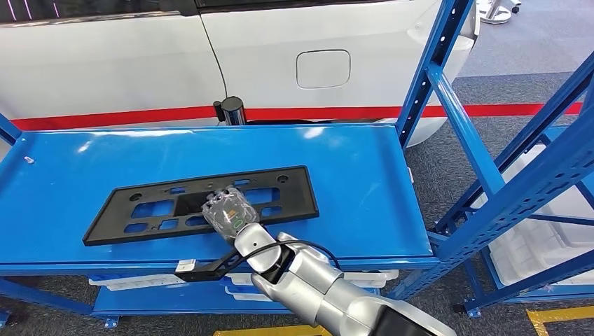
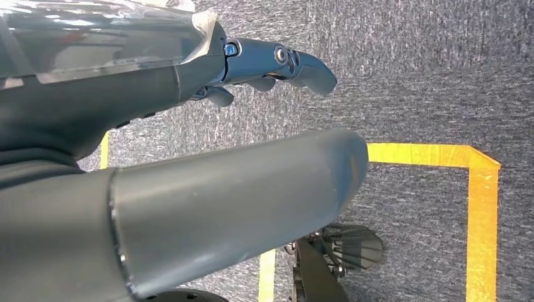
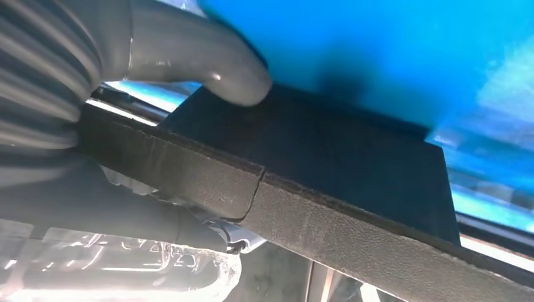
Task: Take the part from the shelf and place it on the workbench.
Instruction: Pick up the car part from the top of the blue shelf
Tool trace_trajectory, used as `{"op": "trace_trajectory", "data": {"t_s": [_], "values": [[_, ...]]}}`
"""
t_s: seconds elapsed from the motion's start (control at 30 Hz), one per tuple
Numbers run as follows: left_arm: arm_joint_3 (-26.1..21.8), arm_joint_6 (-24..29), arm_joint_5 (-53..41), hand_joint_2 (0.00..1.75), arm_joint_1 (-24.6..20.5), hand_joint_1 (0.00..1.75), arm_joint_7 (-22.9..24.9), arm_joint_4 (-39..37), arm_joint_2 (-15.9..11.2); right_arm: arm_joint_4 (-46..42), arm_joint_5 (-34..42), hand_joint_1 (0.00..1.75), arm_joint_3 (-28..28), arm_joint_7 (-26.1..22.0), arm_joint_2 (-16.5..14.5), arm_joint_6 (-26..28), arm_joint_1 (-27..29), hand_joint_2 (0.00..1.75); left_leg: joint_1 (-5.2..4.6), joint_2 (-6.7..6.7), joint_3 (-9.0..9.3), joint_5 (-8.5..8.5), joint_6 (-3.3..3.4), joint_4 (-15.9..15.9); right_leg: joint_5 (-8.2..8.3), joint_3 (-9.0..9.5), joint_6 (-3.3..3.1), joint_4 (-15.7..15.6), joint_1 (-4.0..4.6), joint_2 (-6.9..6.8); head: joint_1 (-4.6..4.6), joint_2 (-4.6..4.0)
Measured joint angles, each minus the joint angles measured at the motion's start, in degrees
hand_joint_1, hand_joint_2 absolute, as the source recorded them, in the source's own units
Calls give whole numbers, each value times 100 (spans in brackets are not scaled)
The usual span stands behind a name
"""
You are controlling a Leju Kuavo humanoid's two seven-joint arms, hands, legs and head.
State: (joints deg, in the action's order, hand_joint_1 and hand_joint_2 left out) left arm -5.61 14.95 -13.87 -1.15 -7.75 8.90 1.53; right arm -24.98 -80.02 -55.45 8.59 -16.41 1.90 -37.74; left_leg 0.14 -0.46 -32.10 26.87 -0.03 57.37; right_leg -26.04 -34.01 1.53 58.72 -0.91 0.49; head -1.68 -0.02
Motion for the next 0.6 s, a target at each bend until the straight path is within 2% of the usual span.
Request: {"op": "trace_trajectory", "data": {"t_s": [0.1, 0.23, 0.6], "values": [[-14, 7, -1, 0, 0, 0, -20, 0, 0, 0, 18, 166, -5, -2, 9, 26, 4, 175, 0, 0, -3, 0, 0, 0, 0, -3, 0, 0, 0, 0, 1, 0], [-23, 39, -4, 0, 0, 0, -57, 0, 1, -2, 28, 173, -7, -9, 20, 72, 4, 175, 0, 0, -8, 0, 0, 0, 0, -6, 0, 0, 0, -1, 0, 0], [-92, 48, -50, 0, 1, 0, -118, 0, 1, -209, 15, 175, 52, 168, 134, 582, -30, 175, 0, 0, -9, 0, 0, 0, 0, -7, 0, 0, 0, 0, 1, 0]]}}
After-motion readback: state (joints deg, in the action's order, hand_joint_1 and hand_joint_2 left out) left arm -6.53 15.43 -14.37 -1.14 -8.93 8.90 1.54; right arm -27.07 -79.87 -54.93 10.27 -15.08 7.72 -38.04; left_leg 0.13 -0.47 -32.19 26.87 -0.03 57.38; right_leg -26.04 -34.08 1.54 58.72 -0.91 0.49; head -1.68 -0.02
